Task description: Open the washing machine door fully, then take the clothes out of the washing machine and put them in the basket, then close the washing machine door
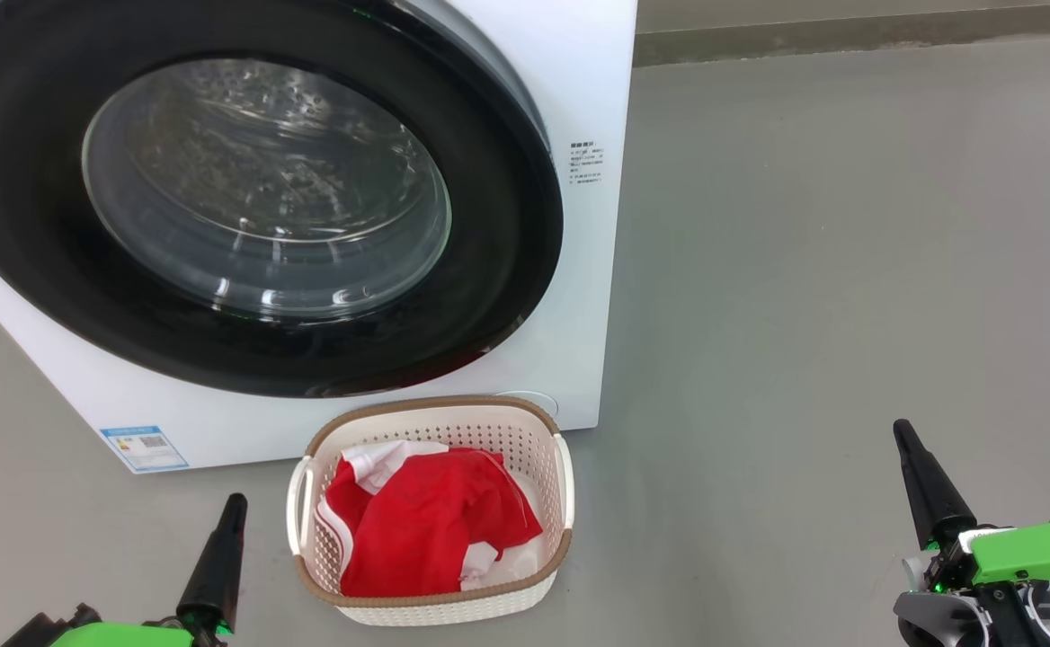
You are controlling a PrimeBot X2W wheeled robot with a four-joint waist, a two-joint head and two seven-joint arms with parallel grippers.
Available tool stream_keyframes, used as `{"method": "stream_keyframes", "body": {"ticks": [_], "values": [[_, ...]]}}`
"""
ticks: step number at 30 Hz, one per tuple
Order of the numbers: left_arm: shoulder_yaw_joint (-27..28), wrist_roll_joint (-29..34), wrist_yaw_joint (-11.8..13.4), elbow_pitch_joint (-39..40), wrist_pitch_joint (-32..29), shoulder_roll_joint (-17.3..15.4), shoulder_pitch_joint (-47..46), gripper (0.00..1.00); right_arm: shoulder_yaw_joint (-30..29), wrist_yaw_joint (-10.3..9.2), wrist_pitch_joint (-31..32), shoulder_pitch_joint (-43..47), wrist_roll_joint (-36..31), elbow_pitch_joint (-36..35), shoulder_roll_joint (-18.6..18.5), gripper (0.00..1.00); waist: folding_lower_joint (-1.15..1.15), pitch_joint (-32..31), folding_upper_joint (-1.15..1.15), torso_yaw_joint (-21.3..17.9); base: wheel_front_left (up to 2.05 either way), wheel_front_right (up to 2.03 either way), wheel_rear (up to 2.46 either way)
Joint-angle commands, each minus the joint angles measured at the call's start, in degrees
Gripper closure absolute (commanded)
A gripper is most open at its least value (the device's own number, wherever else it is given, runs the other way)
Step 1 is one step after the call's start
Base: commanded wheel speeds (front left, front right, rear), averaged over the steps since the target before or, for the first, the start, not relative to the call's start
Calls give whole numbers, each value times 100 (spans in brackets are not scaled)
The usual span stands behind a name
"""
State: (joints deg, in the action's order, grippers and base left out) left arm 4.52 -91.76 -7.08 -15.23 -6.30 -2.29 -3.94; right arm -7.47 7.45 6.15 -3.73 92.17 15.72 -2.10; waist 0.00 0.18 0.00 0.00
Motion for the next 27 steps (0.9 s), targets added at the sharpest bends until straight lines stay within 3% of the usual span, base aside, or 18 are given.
{"method": "stream_keyframes", "body": {"ticks": [1, 27], "values": [[199, -41, -41, 120, -18, -59, -225, 100, 95, 3, 34, -246, 0, -169, -77, 100, 0, 0, 0, 0, 0, 0, 0], [199, -41, -41, 120, -18, -59, -225, 100, 95, 3, 33, -246, 0, -169, -77, 100, 0, 0, 0, 0, 0, 0, 0]]}}
